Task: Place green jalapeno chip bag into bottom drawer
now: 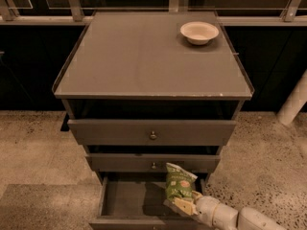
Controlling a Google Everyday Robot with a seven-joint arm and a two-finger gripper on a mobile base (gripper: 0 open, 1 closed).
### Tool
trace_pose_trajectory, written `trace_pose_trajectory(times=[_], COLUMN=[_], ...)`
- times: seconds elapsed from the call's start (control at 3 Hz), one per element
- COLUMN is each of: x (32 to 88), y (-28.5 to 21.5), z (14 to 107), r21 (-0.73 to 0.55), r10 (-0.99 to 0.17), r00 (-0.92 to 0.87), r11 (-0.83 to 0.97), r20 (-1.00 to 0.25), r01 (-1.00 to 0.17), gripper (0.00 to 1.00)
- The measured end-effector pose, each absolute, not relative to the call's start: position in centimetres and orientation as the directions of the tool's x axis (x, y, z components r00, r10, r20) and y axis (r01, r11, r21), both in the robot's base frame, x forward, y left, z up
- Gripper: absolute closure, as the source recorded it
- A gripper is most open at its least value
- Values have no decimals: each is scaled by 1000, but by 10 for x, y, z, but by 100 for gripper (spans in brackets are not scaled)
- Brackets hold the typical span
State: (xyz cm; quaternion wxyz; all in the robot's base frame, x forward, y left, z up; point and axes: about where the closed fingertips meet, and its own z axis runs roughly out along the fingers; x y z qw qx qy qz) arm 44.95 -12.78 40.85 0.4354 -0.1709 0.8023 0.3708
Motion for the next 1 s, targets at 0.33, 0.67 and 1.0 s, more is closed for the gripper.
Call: trace_pose_trajectory(times=[0.33, 0.67, 1.0], x=[450, 456, 468], y=[-128, -124, -114], z=[408, 380, 339], r21=[447, 509, 596], r10=[49, 106, 172], r00=[-563, -600, -654], r11=[666, 657, 621], r20=[-825, -793, -737], r01=[-597, -557, -509], gripper=[100, 100, 100])
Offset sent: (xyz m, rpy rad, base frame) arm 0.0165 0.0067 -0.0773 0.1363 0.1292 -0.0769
